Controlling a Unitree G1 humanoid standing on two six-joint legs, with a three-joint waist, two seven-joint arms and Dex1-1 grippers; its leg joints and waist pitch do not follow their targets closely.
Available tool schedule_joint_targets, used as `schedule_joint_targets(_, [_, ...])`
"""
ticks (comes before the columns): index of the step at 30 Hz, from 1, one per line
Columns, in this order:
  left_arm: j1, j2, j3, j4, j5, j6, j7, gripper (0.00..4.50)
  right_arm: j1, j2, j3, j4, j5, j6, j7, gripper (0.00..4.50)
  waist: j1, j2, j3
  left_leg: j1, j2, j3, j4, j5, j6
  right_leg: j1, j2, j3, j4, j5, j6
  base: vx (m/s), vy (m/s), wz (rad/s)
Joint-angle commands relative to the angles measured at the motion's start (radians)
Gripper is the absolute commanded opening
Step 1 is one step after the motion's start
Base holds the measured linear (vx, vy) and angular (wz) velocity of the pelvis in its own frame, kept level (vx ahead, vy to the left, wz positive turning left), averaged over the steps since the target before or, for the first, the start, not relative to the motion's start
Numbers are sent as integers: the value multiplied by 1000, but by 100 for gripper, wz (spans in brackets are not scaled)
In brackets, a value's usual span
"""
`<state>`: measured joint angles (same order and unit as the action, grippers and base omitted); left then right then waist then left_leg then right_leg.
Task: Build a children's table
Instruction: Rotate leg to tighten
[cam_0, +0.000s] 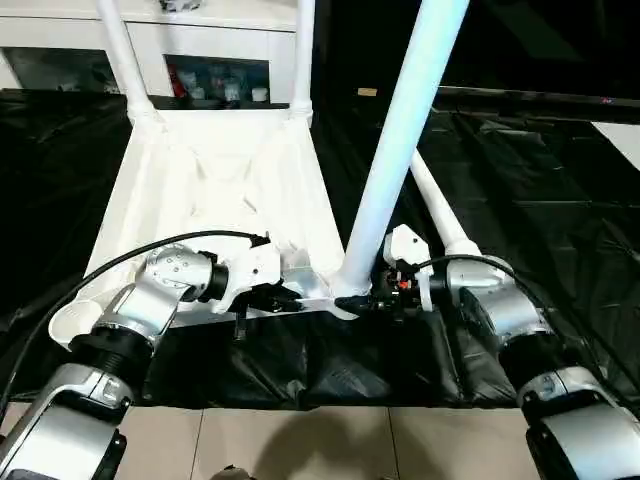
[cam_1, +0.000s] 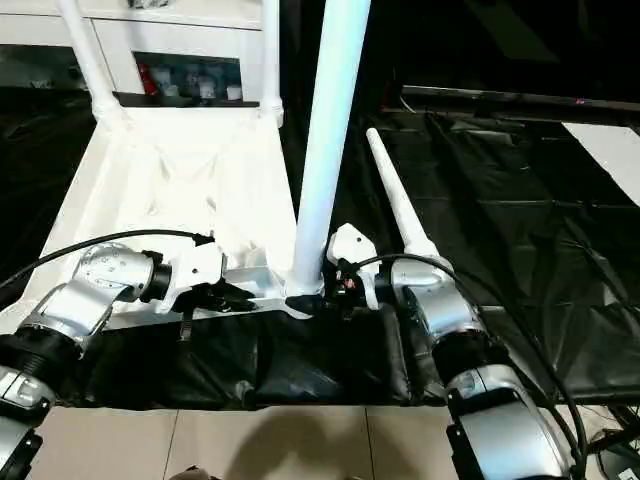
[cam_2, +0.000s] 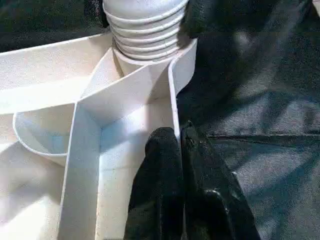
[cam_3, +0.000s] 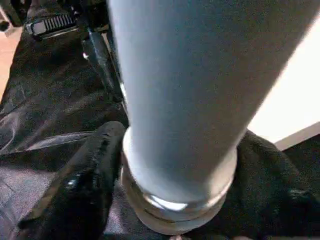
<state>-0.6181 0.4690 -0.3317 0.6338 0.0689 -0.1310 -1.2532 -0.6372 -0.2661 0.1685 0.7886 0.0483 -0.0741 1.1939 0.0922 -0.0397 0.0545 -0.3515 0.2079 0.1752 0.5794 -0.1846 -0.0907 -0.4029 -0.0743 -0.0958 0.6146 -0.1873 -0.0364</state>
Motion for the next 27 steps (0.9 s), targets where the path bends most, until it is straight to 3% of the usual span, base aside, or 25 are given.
schedule_joint_targets(1, [1, -13, -49, 7, 29, 9, -21, 0, 20, 12, 8, -18, 13, 26, 1, 295, -5, 15, -69, 6, 35, 0, -60, -153, 46, 59, -71, 62, -60, -99, -230, 0, 0, 0])
schedule_joint_targets(6, [-3, -47, -28, 15, 21, 92, 35, 0, 38, 39, -22, -21, 23, 63, -84, 277, -6, 14, -63, 9, 34, -1, -64, -197, 28, 57, -74, 61, -71, -188, -214, 0, 0, 0])
schedule_joint_targets(9, [-16, -106, -12, 28, 22, 166, 125, 0, 51, 85, -56, 4, 11, 72, -247, 273, -12, 12, -57, 13, 32, -8, -68, -261, 4, 53, -80, 62, -91, -352, -166, 0, 0, 0])
schedule_joint_targets(13, [-50, -230, 6, 71, 44, 241, 313, 0, 46, 193, -118, 57, 30, 93, -483, 272, -23, 8, -57, 12, 31, -12, -69, -276, -11, 49, -81, 60, -98, -416, -136, 0, 0, 0])
schedule_joint_targets(14, [-55, -245, 9, 79, 48, 246, 339, 0, 43, 206, -122, 68, 28, 89, -513, 272, -23, 15, -57, 14, 30, -13, -70, -279, -10, 47, -81, 59, -101, -422, -133, 0, 0, 0])
schedule_joint_targets(15, [-67, -285, 17, 99, 52, 260, 401, 0, 28, 241, -130, 101, 20, 77, -594, 272, -29, 13, -56, 15, 29, -13, -70, -293, -13, 45, -80, 57, -104, -435, -128, 0, 0, 0])
schedule_joint_targets(22, [-73, -344, -1, 102, 89, 253, 488, 0, -30, 327, -159, 178, 22, 49, -777, 272, -45, 7, -60, 7, 26, -12, -68, -276, 11, 46, -78, 58, -104, -386, -132, 0, 0, 0])
schedule_joint_targets(24, [-65, -326, -10, 87, 98, 230, 464, 0, -24, 329, -163, 155, 25, 26, -744, 328, -45, 8, -61, 4, 27, -12, -68, -266, 20, 49, -77, 58, -99, -356, -140, 0, 0, 0])
schedule_joint_targets(26, [-57, -304, -9, 74, 101, 222, 435, 0, -11, 319, -170, 123, 36, 17, -689, 328, -45, 7, -64, 0, 29, -11, -67, -244, 32, 54, -78, 60, -91, -295, -157, 0, 0, 0])
schedule_joint_targets(27, [-55, -298, -9, 73, 100, 213, 428, 0, -8, 315, -169, 116, 34, 12, -674, 359, -47, 7, -65, -2, 29, -11, -67, -224, 38, 54, -77, 60, -87, -261, -165, 0, 0, 0])
